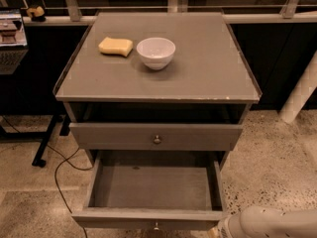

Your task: Close middle drawer

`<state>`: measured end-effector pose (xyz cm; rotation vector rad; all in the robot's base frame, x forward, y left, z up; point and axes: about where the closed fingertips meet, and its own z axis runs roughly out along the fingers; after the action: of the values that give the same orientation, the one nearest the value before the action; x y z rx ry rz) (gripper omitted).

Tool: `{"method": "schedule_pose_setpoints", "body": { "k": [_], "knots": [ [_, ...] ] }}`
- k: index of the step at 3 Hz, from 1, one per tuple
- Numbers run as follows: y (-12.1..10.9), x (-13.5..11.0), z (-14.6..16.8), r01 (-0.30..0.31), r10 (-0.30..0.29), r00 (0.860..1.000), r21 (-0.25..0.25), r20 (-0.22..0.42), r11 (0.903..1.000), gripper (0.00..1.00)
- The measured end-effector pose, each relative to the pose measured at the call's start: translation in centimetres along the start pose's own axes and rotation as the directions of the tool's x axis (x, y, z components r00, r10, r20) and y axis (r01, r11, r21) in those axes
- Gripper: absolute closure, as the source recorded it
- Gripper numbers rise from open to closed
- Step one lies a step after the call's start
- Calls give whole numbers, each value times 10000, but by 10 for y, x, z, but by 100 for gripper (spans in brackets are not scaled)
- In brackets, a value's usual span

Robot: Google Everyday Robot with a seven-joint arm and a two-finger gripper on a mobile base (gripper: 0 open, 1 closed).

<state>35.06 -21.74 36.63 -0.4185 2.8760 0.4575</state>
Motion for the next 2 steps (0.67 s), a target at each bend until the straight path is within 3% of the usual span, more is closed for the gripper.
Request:
{"method": "schedule_pose_setpoints", "body": {
  "k": [1,2],
  "knots": [
    [-7,-21,3,111,-115,9996,164,242,9998,100],
    [-7,-21,3,113,-117,9996,165,244,9998,100]
  ]
}}
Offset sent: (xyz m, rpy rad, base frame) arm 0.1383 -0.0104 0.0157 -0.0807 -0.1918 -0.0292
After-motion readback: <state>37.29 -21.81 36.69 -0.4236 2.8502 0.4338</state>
